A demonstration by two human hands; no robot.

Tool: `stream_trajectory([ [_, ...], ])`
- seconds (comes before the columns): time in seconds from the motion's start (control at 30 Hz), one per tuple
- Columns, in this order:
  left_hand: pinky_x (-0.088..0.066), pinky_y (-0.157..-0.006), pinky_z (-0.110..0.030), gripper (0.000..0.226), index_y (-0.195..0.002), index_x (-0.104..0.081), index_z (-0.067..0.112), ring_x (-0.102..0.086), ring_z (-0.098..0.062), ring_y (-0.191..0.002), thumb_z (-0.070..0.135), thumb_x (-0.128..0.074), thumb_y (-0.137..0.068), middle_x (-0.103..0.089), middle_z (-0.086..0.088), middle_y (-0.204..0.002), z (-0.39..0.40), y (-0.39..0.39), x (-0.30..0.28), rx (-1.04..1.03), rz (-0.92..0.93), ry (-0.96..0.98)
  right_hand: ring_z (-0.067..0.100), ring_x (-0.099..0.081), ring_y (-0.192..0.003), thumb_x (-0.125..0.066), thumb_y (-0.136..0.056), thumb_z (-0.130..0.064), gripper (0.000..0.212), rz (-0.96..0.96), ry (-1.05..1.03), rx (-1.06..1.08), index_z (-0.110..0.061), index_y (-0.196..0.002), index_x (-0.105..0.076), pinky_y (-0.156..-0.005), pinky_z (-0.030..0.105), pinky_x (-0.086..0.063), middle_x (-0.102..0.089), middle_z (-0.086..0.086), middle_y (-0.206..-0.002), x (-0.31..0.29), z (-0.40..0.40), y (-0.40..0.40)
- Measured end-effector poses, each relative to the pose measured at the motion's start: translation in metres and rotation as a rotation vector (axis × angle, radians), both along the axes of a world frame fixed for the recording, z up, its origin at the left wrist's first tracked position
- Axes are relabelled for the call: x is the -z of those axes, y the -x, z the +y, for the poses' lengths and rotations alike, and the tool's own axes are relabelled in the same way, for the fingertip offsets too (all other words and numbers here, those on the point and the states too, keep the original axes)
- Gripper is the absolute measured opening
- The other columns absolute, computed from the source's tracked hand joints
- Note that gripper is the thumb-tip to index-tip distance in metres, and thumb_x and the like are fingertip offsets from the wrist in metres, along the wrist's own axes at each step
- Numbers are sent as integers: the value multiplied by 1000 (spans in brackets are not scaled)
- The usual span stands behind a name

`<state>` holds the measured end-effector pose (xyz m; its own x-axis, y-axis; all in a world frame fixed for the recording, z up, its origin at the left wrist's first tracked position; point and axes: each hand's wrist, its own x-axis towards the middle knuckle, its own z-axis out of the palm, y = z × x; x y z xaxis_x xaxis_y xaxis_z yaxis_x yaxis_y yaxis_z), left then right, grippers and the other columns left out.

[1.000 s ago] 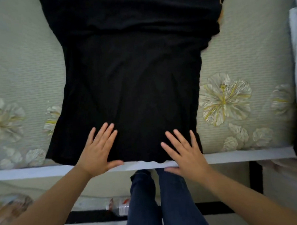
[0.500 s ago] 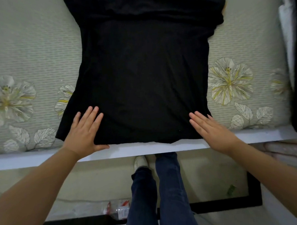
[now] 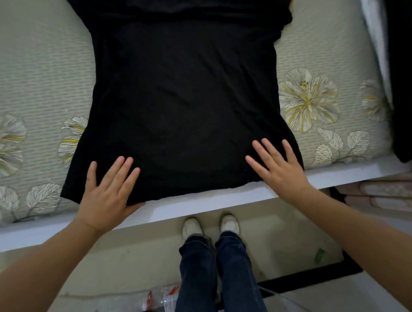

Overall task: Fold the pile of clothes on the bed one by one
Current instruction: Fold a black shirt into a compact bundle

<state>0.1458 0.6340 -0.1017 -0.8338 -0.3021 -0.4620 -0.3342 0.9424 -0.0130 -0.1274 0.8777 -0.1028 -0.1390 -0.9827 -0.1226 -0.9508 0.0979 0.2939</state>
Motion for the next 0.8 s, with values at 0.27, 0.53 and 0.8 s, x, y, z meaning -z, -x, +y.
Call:
stream_trajectory([
  [0.27,1,-113,-40,47,-121,-45,-2,-49,-38,-117,21,-57,-82,-54,-30,-121,-4,-3,10,-60,364,22,44,-57,-106,-39,-79,-8,42,-129,65,-214,0,-120,-40,-82,59,-45,-59,25,-118,9,4,25],
  [0.53,-26,-85,-70,64,-109,-54,-22,-45,-61,-105,-11,-47,-47,-51,-42,-114,-12,-7,-7,-249,391,27,57,-54,-98,-42,-54,27,56,-350,130,77,20,-107,-55,-82,62,-38,-56,38,-111,-10,8,24],
  [0.8,-40,-68,-67,58,-95,-59,-25,-57,-59,-83,-21,-42,-40,-59,-41,-97,9,-39,-32,-134,327,13,54,-56,-96,-63,-26,38,80,-385,5,231,21,-104,-56,-80,58,-39,-58,38,-108,-31,43,-22],
])
